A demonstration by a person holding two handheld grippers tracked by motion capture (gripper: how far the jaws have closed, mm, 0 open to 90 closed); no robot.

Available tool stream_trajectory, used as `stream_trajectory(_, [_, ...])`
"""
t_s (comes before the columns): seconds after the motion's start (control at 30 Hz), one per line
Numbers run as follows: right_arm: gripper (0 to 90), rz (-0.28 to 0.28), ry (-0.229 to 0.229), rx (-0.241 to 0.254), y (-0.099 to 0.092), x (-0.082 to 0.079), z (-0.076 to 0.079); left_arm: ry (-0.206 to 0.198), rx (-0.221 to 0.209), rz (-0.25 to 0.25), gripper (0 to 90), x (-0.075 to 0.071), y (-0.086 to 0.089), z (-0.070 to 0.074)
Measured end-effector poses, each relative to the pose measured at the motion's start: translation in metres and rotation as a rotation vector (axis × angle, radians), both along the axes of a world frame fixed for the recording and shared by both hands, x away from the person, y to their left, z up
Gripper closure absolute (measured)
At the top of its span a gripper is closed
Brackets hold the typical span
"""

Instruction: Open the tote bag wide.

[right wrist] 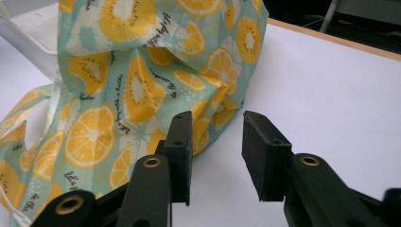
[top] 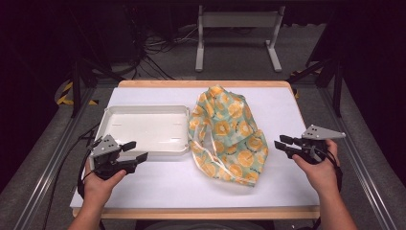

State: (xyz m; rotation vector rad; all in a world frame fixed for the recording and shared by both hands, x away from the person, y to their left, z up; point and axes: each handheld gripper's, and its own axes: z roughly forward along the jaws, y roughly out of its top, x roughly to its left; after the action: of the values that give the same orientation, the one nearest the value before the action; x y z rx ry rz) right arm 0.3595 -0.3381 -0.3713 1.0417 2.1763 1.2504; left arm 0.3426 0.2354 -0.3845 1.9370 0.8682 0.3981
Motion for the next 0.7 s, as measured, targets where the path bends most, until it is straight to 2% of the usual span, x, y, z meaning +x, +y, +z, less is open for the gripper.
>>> stream_trajectory(0.2, [62.6,0.011,-0.012,0.007,0.003,-0.003,0.005,0.004,-0.016,0.003,29.5,0.001,0.001,0.001])
stream_trajectory(0.4, [60.5,0.028,-0.024,0.022,0.007,-0.005,0.011,0.000,-0.015,0.009,29.1,0.000,0.002,0.002])
stream_trajectory(0.53, [58.7,0.072,-0.026,0.018,0.021,-0.009,0.017,-0.009,-0.019,0.014,28.6,0.000,0.003,0.004])
stream_trajectory(0.67, [52.9,0.118,-0.037,0.032,0.037,-0.012,0.025,-0.004,-0.015,0.021,28.7,-0.001,0.001,0.003])
stream_trajectory(0.7, [50.1,0.139,-0.046,0.032,0.046,-0.013,0.028,-0.006,-0.009,0.016,28.6,-0.001,0.001,0.003])
